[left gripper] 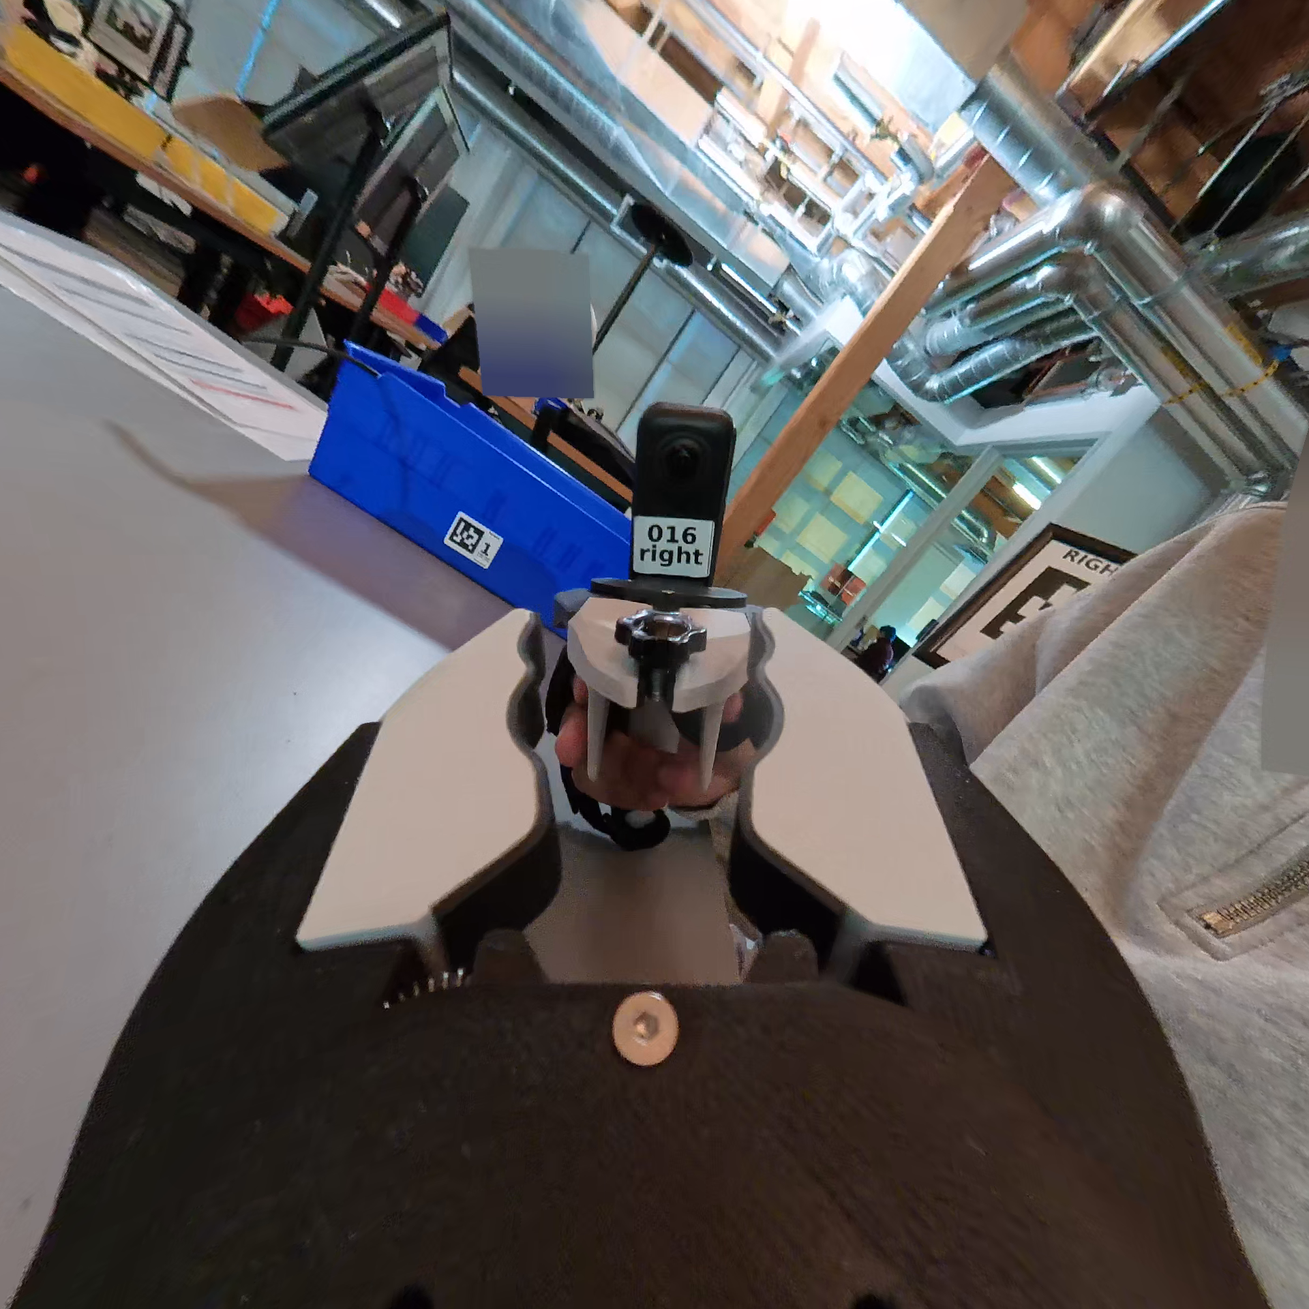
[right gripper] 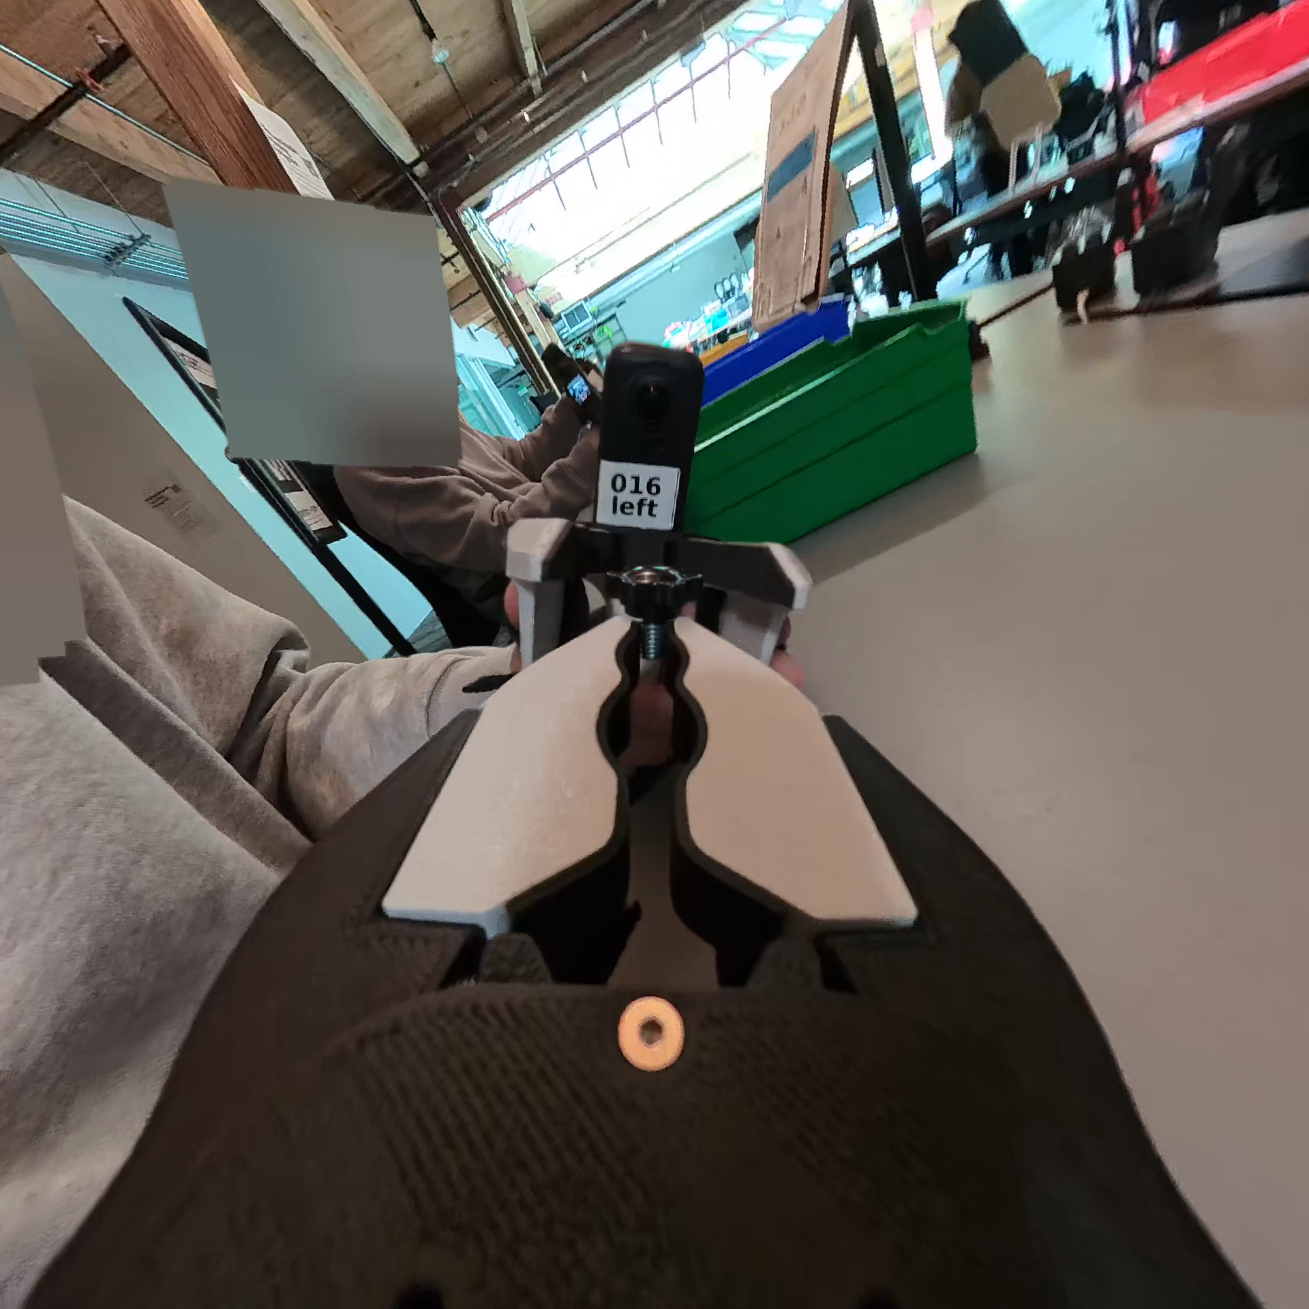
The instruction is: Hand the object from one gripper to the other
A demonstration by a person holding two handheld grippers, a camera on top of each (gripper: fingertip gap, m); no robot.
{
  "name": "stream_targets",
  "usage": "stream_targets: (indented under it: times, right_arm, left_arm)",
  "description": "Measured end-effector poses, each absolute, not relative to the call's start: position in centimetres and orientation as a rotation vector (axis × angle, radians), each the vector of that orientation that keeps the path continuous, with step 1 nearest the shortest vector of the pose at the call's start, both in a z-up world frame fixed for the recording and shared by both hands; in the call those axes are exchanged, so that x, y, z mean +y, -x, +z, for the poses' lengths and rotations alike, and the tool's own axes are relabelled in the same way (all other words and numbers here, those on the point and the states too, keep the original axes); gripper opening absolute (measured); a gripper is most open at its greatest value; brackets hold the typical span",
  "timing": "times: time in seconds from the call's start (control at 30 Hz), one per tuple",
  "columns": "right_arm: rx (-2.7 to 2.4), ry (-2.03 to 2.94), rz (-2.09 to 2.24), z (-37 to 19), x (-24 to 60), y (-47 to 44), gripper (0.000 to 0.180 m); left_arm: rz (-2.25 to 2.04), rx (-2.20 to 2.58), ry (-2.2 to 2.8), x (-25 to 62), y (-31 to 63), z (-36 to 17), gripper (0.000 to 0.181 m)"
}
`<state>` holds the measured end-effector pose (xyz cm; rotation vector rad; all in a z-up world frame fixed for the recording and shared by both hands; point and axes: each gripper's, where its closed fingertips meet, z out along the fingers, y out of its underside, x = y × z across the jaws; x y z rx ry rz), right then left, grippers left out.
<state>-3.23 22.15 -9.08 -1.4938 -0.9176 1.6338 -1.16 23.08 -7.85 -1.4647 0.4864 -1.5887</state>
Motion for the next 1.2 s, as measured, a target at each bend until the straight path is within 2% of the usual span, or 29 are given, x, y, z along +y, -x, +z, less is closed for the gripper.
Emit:
stream_targets:
  times: [0.07, 0.37, 0.73, 0.87, 1.07, 1.2]
  right_arm:
    - [-0.913, 1.432, 1.602, -8.5, 22.3, 3.0, 0.006]
    - [-0.893, 1.315, 1.542, -7.5, 22.5, 2.8, 0.006]
    - [-0.947, 1.305, 1.357, -8.2, 22.8, 3.2, 0.006]
    - [-0.979, 1.297, 1.318, -8.3, 22.6, 3.4, 0.006]
    - [-0.966, 1.306, 1.351, -8.3, 22.6, 3.3, 0.006]
    - [-0.943, 1.339, 1.376, -8.4, 23.0, 3.2, 0.026]
  left_arm:
    - [-1.603, 0.478, 1.444, 23.0, 1.3, -7.6, 0.058]
    - [-1.501, 0.548, 1.354, 22.1, 1.1, -6.4, 0.036]
    - [-1.100, 0.605, 1.396, 23.0, 0.9, -7.0, 0.031]
    - [-1.094, 0.614, 1.396, 22.9, 0.7, -7.0, 0.023]
    - [-1.106, 0.612, 1.399, 22.9, 0.7, -7.0, 0.023]
    - [-1.137, 0.589, 1.395, 23.1, 1.0, -6.9, 0.023]
